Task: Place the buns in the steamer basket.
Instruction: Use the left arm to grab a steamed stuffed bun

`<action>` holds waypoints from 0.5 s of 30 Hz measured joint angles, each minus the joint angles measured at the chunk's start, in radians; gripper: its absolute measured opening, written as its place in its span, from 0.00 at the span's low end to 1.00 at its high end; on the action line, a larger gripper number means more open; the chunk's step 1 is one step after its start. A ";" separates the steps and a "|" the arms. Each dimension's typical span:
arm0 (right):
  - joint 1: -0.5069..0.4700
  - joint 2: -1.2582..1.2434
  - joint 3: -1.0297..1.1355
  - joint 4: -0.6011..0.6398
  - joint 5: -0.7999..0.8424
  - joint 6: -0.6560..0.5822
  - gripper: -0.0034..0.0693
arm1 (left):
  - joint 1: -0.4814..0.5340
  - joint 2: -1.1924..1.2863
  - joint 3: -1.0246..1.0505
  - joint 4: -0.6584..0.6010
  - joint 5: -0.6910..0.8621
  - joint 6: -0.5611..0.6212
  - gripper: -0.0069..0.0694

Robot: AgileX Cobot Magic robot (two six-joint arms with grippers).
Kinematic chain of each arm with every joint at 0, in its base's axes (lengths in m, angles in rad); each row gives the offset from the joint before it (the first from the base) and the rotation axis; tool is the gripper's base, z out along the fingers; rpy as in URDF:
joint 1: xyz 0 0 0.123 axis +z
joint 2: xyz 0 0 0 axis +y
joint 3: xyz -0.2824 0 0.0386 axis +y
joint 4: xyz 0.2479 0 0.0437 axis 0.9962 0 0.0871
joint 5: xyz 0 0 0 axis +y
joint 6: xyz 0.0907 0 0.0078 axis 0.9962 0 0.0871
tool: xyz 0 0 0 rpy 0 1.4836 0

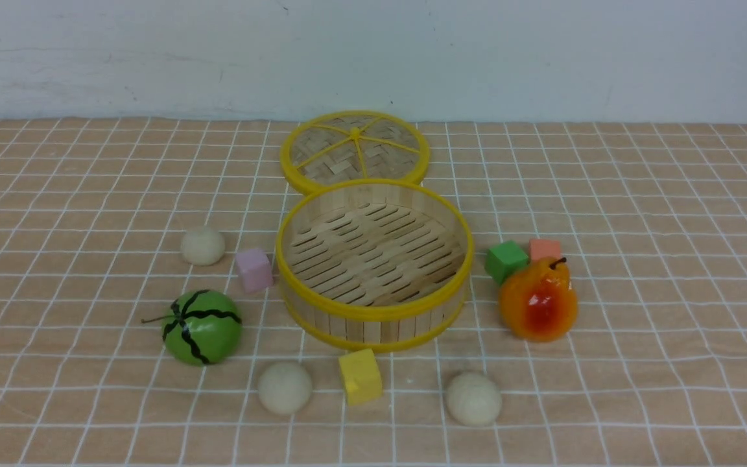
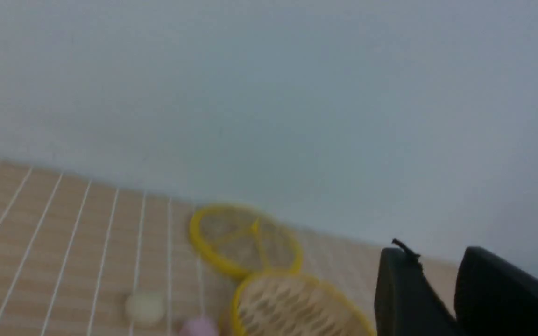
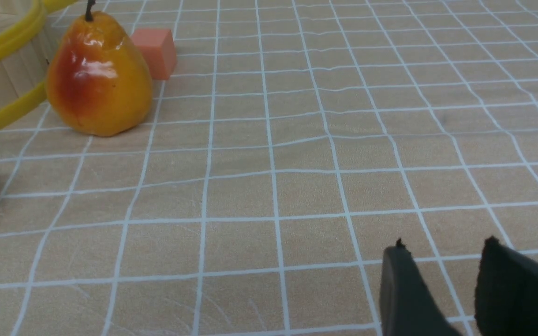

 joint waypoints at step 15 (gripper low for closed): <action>0.000 0.000 0.000 0.000 0.000 0.000 0.38 | 0.000 0.617 -0.037 -0.177 0.199 0.170 0.35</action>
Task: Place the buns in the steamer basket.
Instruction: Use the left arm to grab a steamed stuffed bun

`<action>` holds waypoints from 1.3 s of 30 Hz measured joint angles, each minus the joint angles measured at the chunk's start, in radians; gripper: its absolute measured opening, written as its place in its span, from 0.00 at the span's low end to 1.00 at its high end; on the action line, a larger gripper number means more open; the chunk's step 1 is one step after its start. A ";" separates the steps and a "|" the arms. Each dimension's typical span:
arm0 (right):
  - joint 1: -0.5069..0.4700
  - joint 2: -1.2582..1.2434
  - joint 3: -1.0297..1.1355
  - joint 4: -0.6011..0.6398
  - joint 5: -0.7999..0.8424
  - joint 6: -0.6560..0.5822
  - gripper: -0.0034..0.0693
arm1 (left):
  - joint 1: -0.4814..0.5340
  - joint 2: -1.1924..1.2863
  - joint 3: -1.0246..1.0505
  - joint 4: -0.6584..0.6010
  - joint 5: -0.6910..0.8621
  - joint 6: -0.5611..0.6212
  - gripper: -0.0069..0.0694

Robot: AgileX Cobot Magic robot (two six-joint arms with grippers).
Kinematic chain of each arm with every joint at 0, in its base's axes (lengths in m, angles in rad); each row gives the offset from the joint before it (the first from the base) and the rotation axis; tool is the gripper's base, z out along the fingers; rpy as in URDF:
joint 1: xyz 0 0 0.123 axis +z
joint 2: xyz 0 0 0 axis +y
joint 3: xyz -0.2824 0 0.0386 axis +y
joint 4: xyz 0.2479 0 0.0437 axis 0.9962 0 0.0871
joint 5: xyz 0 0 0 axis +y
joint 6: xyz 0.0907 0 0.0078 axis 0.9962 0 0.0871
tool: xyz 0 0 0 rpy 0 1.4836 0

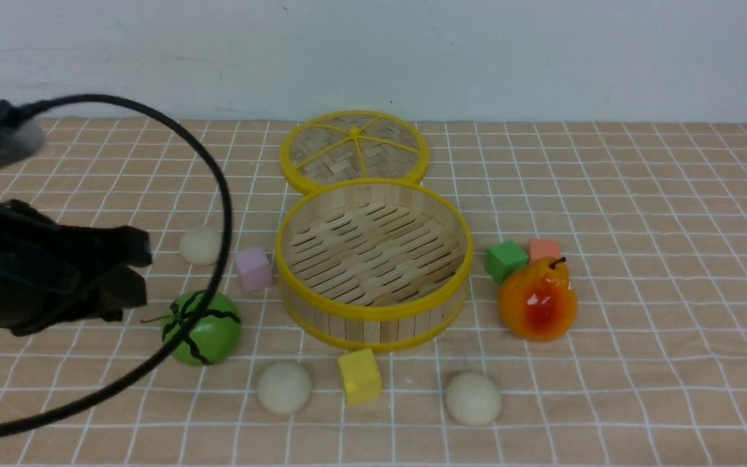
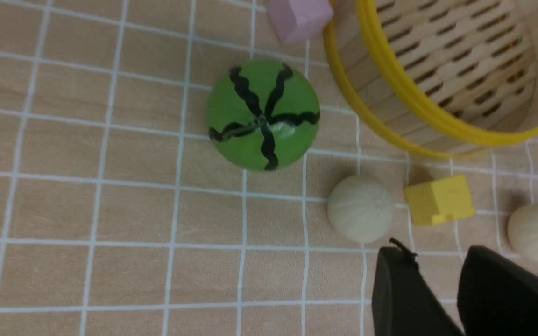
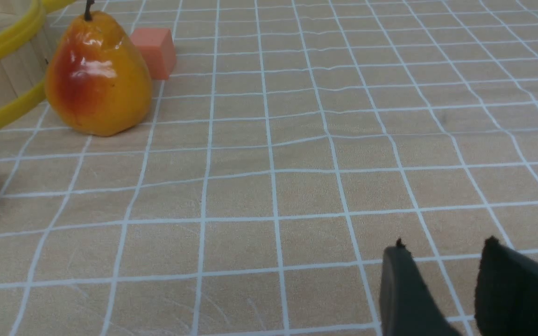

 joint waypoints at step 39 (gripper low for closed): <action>0.000 0.000 0.000 0.000 0.000 0.000 0.38 | -0.316 0.690 -0.304 0.284 -0.001 -0.168 0.40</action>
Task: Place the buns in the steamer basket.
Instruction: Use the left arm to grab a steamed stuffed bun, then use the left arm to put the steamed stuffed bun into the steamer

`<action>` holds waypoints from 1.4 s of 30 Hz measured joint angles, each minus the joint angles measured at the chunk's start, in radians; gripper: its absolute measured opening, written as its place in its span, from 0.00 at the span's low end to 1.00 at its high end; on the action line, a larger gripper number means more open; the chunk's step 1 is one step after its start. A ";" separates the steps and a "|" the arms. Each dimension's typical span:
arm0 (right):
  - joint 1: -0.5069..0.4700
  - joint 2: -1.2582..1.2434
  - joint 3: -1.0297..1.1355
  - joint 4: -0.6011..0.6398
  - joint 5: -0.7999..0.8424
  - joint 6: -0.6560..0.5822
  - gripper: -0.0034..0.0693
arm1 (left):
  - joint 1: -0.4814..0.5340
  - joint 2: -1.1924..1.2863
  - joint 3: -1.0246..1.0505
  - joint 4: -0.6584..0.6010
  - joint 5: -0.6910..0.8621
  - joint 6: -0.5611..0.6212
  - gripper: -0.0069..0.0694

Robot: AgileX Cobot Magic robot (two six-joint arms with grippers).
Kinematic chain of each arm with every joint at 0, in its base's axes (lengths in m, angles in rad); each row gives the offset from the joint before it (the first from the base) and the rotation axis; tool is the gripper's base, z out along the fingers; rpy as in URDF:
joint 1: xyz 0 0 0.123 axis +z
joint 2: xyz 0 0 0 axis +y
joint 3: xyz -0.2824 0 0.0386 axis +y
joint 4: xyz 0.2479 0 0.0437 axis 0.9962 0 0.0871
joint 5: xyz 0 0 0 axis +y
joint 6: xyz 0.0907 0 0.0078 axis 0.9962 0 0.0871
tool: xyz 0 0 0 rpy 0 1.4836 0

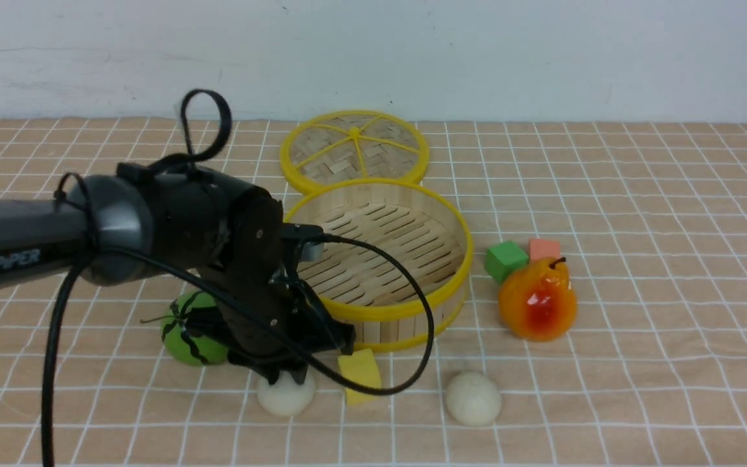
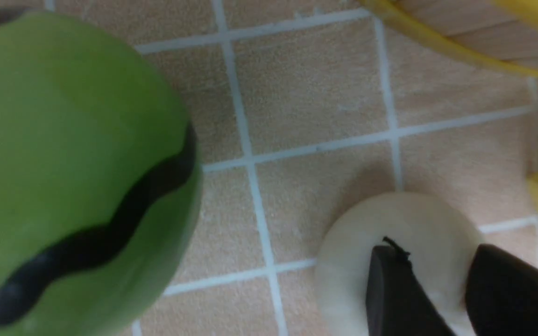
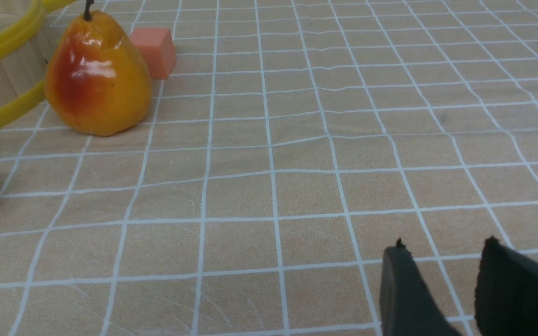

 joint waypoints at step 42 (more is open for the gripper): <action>0.000 0.000 0.000 0.000 0.000 0.000 0.38 | 0.000 0.291 -0.667 0.067 0.094 0.108 0.08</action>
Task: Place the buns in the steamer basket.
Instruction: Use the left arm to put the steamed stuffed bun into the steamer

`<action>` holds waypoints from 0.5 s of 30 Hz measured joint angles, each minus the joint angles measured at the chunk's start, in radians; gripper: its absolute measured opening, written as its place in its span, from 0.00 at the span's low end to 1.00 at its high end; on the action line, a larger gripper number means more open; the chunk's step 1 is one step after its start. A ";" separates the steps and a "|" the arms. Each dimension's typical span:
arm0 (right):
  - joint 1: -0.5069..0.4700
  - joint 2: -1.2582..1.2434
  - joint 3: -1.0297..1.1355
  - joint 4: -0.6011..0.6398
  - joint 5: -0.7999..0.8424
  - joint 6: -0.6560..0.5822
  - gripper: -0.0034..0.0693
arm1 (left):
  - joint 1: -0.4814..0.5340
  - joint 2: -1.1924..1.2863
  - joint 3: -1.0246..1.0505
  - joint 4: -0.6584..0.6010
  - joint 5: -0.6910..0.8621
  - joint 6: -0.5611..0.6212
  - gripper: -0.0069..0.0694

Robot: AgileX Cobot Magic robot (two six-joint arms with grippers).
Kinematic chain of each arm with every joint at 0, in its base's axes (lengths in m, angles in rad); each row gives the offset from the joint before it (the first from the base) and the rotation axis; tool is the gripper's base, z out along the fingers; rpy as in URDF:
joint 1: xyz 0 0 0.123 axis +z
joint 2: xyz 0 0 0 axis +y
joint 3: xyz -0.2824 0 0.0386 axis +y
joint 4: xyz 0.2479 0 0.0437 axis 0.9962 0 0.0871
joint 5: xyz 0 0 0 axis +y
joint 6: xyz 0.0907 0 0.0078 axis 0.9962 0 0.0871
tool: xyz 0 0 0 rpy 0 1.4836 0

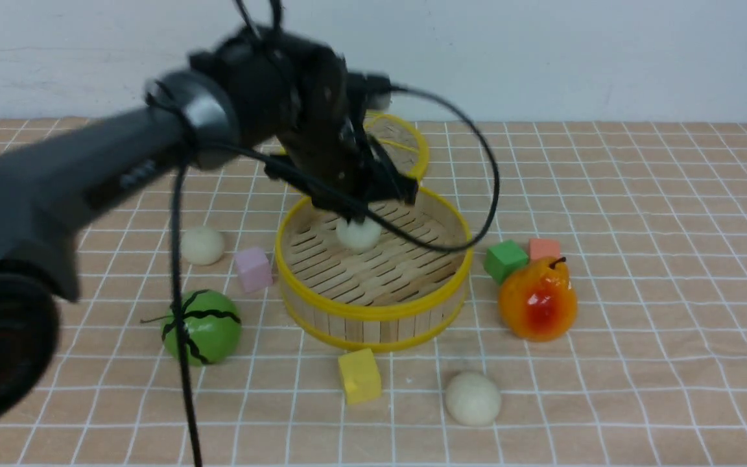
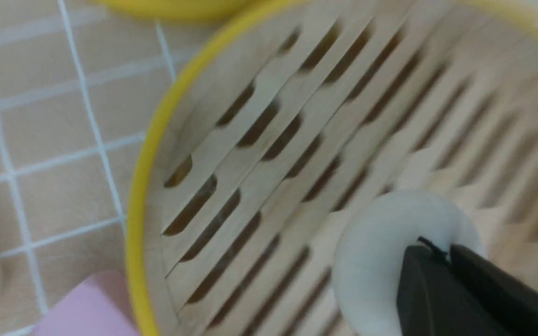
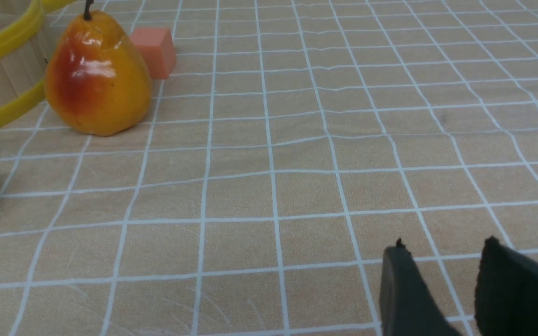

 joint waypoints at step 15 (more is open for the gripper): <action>0.000 0.000 0.000 0.000 0.000 0.000 0.38 | 0.000 0.027 -0.001 0.002 -0.005 -0.078 0.39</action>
